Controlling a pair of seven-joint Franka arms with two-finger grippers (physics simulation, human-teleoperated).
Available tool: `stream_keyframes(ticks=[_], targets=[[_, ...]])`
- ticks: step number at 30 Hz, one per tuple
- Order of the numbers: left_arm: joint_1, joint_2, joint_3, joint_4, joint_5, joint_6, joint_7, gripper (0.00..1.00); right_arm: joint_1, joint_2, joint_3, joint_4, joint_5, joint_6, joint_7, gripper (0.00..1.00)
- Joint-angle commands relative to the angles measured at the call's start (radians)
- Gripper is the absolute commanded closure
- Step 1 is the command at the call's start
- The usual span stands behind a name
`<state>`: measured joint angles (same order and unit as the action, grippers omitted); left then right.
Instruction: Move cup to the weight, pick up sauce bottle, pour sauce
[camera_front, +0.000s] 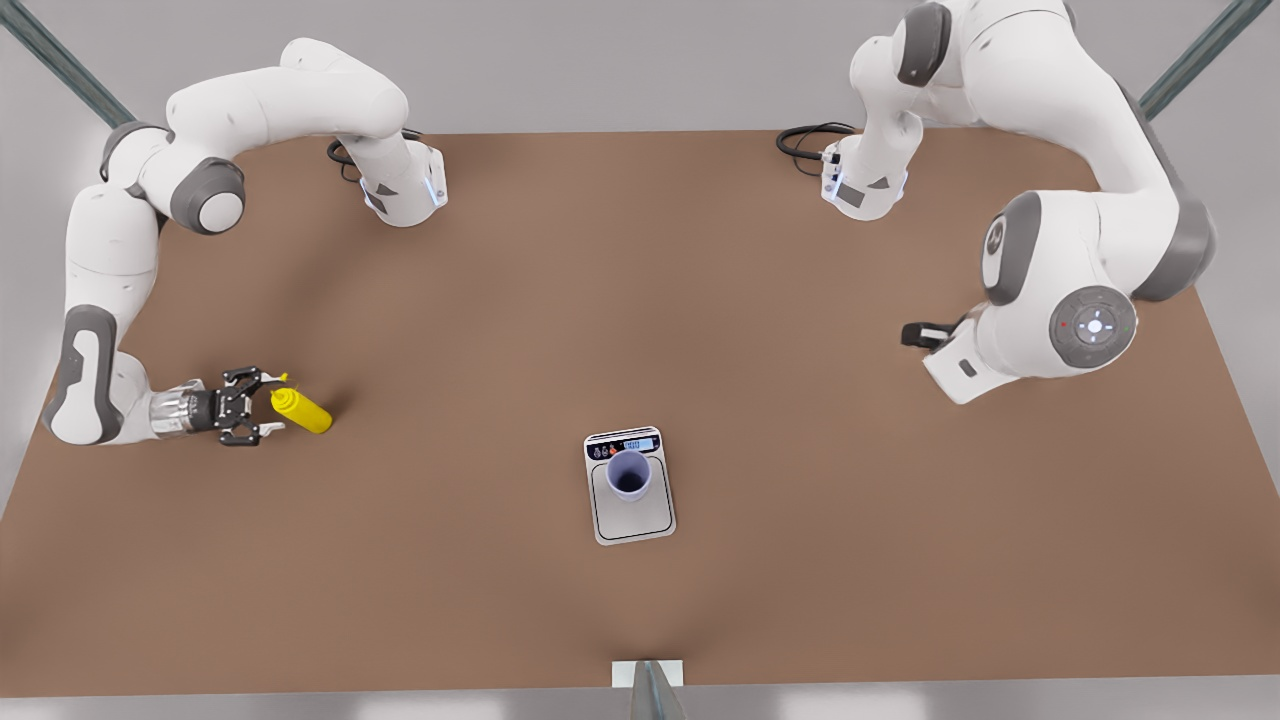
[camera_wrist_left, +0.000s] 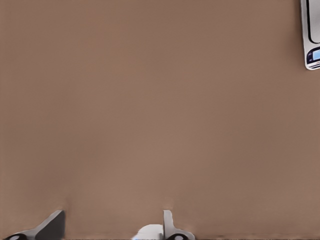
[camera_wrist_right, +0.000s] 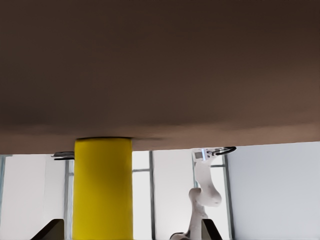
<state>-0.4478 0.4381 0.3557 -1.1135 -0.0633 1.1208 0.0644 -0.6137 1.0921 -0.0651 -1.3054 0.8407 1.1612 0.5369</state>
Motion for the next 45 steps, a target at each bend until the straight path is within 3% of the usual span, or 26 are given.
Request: stream_keyframes(ticks=[1, 2, 3, 4, 30, 31, 34, 35, 45], targets=[[0.001, -0.002, 0.0, 0.0, 0.048, -0.001, 0.0, 0.0, 0.0, 0.0, 0.001, 0.0, -0.008, 0.0, 0.0, 0.0], [0.033, -0.099, -0.029, -0.118, 0.045, 0.027, -0.005, 0.0, 0.0, 0.002, 0.004, 0.0, -0.011, 0.002, 0.0, 0.0], [0.089, -0.234, -0.135, -0.265, 0.074, 0.149, -0.011, 0.0, 0.002, 0.002, 0.013, 0.002, -0.029, 0.003, 0.0, 0.0], [0.093, -0.268, -0.144, -0.285, 0.079, 0.151, -0.017, 0.0, 0.003, 0.003, 0.018, 0.002, -0.031, 0.009, 0.0, 0.0], [0.089, -0.254, -0.144, -0.27, 0.068, 0.074, -0.006, 0.0, 0.026, -0.061, 0.16, -0.041, -0.137, 0.107, 0.008, 0.01], [0.089, -0.253, -0.144, -0.258, 0.069, 0.067, -0.005, 0.0, 0.026, -0.063, 0.162, -0.041, -0.141, 0.109, 0.006, 0.27], [0.089, -0.251, -0.144, -0.258, 0.069, 0.063, -0.003, 0.0, 0.026, -0.067, 0.163, -0.049, -0.147, 0.117, 0.006, 0.74], [0.089, -0.251, -0.144, -0.258, 0.069, 0.065, -0.002, 0.0, 0.026, -0.067, 0.163, -0.049, -0.147, 0.117, 0.006, 0.79], [0.083, -0.256, -0.162, -0.221, 0.062, 0.008, -0.017, 0.0, 0.029, -0.143, 0.185, -0.061, -0.152, 0.129, 0.071, 0.79]])
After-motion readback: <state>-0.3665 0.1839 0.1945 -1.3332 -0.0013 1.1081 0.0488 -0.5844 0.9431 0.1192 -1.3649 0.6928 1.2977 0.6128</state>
